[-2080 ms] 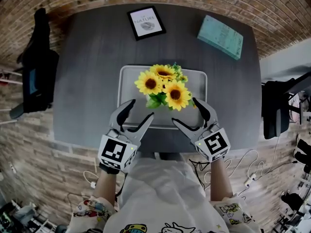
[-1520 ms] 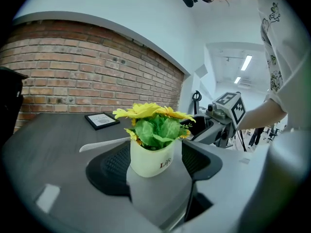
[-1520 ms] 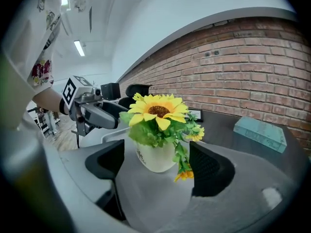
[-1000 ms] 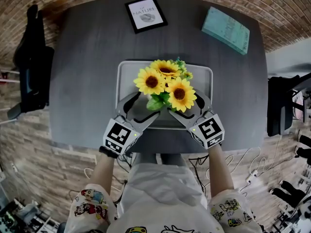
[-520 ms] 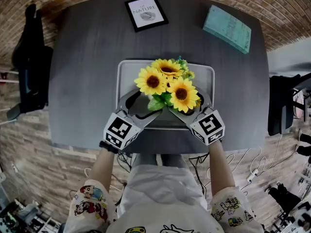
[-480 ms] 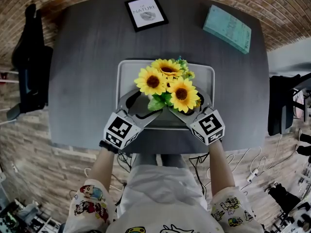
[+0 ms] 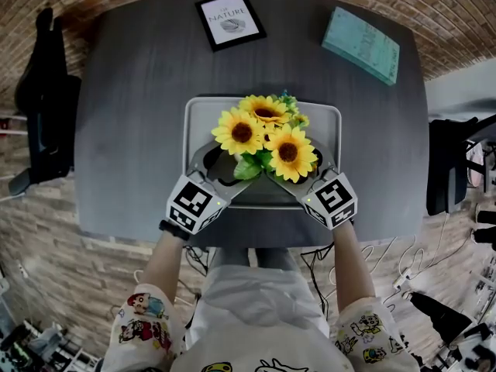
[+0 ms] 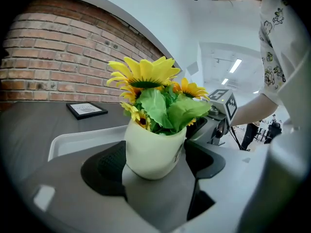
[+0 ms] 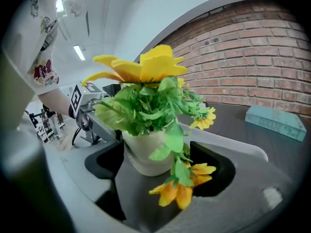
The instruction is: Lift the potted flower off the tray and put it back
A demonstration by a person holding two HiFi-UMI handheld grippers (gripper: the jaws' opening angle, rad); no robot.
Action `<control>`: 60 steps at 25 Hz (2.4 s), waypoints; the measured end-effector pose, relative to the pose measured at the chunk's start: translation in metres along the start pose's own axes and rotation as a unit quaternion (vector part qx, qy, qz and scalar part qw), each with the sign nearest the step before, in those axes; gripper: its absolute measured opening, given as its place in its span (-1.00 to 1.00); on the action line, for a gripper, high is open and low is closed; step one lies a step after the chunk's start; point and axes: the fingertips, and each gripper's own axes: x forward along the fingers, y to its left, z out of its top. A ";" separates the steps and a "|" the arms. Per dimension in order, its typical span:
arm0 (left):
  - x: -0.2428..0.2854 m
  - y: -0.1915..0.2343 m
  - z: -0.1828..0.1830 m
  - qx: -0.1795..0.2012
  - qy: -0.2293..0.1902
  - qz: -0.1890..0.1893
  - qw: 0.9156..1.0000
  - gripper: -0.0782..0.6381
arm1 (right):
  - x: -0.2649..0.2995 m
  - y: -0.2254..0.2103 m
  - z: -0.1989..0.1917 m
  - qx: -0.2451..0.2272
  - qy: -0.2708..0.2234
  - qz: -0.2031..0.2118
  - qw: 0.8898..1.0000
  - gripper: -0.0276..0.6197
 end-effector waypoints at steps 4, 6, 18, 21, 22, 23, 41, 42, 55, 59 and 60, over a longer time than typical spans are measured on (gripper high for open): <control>0.001 0.003 0.000 0.001 -0.001 -0.002 1.000 0.27 | 0.003 0.001 0.000 -0.002 -0.003 0.007 1.000 0.38; 0.001 0.003 -0.001 0.004 -0.001 -0.006 1.000 0.27 | 0.004 0.002 -0.001 0.000 -0.005 0.012 1.000 0.38; 0.000 0.004 -0.002 0.014 0.003 -0.001 1.000 0.25 | 0.005 0.007 0.000 -0.007 -0.018 0.027 0.999 0.24; 0.000 0.004 -0.003 0.015 0.007 0.003 1.000 0.25 | 0.004 0.006 0.000 -0.007 -0.015 0.026 1.000 0.24; 0.000 0.005 -0.003 0.015 0.006 0.004 1.000 0.25 | 0.004 0.006 0.000 -0.010 -0.014 0.026 1.000 0.24; 0.001 0.005 -0.003 0.016 0.006 0.005 1.000 0.25 | 0.004 0.006 0.000 -0.015 -0.013 0.025 0.999 0.24; -0.008 0.000 0.019 0.019 -0.001 0.010 1.000 0.25 | -0.006 0.008 0.022 -0.013 -0.031 0.027 0.999 0.23; -0.009 0.000 0.022 0.019 -0.002 0.011 1.000 0.25 | -0.007 0.008 0.025 -0.015 -0.034 0.026 0.999 0.23; -0.023 -0.014 0.070 0.020 -0.029 0.019 0.999 0.25 | -0.035 0.010 0.069 -0.039 -0.071 0.022 0.996 0.23; -0.032 -0.019 0.087 0.030 -0.032 0.024 0.999 0.25 | -0.044 0.014 0.085 -0.048 -0.085 0.019 0.995 0.23; -0.035 -0.021 0.091 0.032 -0.033 0.025 0.999 0.25 | -0.047 0.016 0.089 -0.049 -0.088 0.019 0.995 0.23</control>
